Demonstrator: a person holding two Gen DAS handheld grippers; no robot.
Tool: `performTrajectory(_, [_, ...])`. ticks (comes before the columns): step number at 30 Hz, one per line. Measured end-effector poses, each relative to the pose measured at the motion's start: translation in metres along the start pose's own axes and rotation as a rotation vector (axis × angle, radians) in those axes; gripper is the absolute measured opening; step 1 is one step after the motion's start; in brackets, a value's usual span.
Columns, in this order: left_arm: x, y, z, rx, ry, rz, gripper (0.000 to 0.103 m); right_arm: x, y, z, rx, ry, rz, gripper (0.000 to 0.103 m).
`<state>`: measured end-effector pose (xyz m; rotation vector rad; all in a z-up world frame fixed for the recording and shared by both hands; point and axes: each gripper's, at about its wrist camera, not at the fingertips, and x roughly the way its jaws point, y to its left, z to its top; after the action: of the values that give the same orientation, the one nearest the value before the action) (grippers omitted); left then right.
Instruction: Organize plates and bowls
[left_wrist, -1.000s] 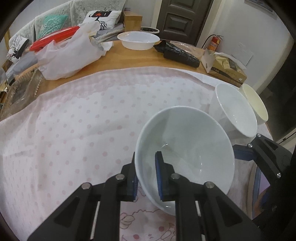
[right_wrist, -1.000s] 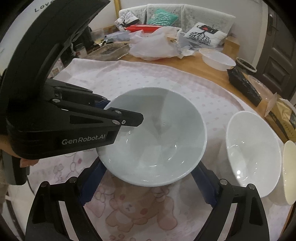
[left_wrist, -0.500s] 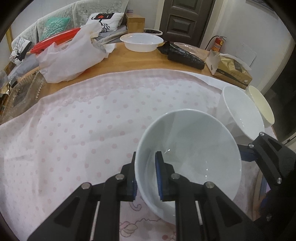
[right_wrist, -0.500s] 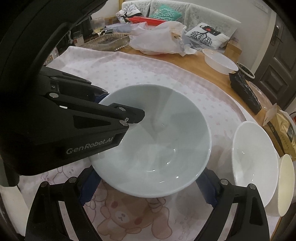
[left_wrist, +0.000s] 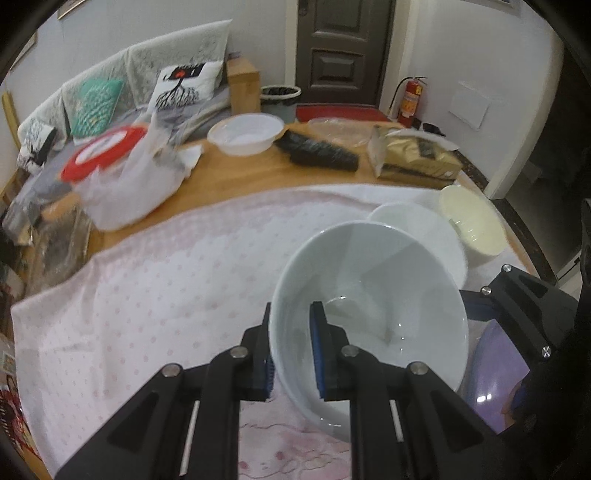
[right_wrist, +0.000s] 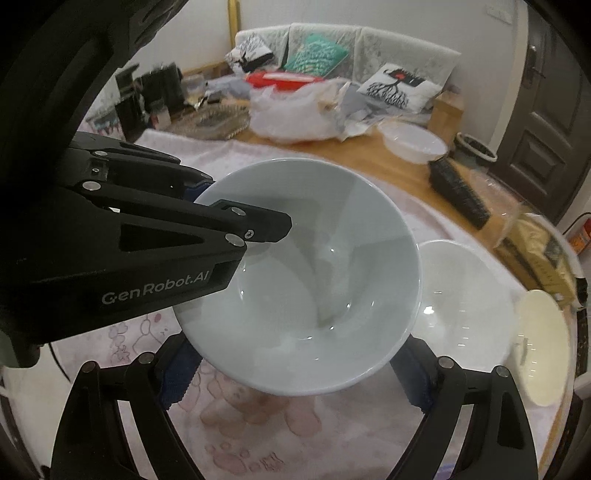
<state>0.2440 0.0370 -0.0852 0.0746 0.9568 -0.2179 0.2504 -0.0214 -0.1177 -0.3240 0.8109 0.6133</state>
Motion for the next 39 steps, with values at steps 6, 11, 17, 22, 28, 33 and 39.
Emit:
performTrajectory(6, [-0.012,-0.044,0.030,0.066,-0.034,-0.013,0.013,-0.038,-0.034,-0.007,0.058,-0.048,-0.025,0.088])
performTrajectory(11, [-0.011,-0.088,0.053,0.117,-0.045,-0.054,0.013,-0.064,-0.067,-0.018,0.097,-0.073,-0.066,0.088])
performTrajectory(17, [0.006,-0.135,0.076,0.166,-0.036,-0.091,0.013,-0.081,-0.114,-0.037,0.170,-0.062,-0.108,0.088])
performTrajectory(22, [0.025,-0.169,0.093,0.193,-0.022,-0.115,0.013,-0.083,-0.147,-0.048,0.230,-0.045,-0.126,0.088])
performTrajectory(28, [0.051,-0.193,0.106,0.212,0.000,-0.110,0.013,-0.072,-0.178,-0.055,0.267,-0.019,-0.150,0.088])
performTrajectory(33, [0.074,-0.201,0.113,0.224,0.025,-0.093,0.013,-0.059,-0.196,-0.058,0.266,0.007,-0.168,0.088])
performTrajectory(39, [0.086,-0.198,0.116,0.229,0.037,-0.074,0.013,-0.047,-0.203,-0.054,0.262,0.021,-0.163,0.088])
